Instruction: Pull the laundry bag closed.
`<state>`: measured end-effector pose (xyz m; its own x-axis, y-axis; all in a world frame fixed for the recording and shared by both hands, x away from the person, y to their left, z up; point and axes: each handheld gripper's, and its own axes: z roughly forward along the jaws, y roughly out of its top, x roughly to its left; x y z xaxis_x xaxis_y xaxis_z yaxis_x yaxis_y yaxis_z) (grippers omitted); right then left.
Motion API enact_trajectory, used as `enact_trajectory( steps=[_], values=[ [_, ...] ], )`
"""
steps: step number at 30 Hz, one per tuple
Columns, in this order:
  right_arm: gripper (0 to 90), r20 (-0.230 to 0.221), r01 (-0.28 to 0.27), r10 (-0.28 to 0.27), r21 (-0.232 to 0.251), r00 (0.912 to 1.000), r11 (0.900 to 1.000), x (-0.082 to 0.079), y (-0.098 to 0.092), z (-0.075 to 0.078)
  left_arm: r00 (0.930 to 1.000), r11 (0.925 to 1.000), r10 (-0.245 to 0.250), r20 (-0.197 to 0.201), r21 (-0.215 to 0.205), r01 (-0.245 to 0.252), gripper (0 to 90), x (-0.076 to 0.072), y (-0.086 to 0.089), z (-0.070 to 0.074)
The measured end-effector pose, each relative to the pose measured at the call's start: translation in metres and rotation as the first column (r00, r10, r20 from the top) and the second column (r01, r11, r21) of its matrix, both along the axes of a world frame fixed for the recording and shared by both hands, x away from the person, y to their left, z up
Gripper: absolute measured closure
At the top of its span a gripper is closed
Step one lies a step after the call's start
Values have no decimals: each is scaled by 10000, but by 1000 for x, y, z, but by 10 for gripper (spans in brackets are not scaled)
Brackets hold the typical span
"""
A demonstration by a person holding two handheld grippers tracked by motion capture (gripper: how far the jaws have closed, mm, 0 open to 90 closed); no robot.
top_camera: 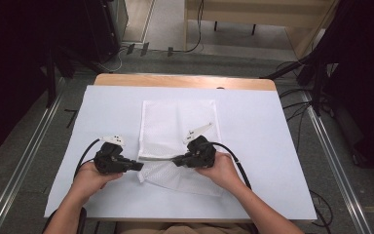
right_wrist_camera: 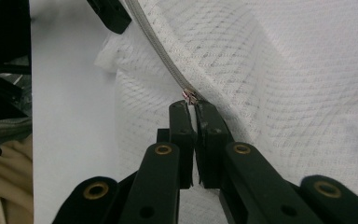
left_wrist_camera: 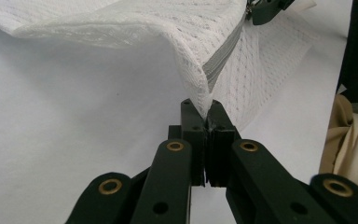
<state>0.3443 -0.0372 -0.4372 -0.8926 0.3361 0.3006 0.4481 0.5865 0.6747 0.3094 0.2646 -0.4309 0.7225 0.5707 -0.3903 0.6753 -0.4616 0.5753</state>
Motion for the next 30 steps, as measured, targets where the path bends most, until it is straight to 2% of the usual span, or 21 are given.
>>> enact_trajectory(
  steps=[3, 7, 13, 16, 21, 25, 30],
  values=[
    [882, -8, 27, -27, -6, 10000, 10000, 0, 0, 0, 9999, 10000, 13, -139, 44, -12, 896, 0, 0, 0],
    [882, -58, 10, -10, -77, 10000, 10000, 0, 0, -1, 9984, 9999, 125, -555, 1, -125, 900, 1, -2, 0],
    [883, -21, 67, -68, -213, 10000, 9998, 0, -2, -2, 9988, 9992, 289, -402, 273, -278, 900, 0, -4, 3],
    [883, -67, 165, -166, -255, 9998, 9995, 0, -6, -3, 9983, 9995, 263, -527, 214, -252, 900, 0, -3, 3],
    [883, -81, 205, -208, -294, 9998, 9994, -1, -7, -3, 9986, 9994, 196, -489, 309, -181, 900, 0, -3, 3],
    [883, -48, 232, -234, -424, 9997, 9988, -1, -9, -5, 9982, 9986, 346, -492, 422, -326, 900, 0, -1, 3],
    [883, -109, 422, -427, -472, 9990, 9980, 0, -16, -5, 9976, 9987, 412, -549, 326, -394, 900, 0, 1, 2]
  ],
)
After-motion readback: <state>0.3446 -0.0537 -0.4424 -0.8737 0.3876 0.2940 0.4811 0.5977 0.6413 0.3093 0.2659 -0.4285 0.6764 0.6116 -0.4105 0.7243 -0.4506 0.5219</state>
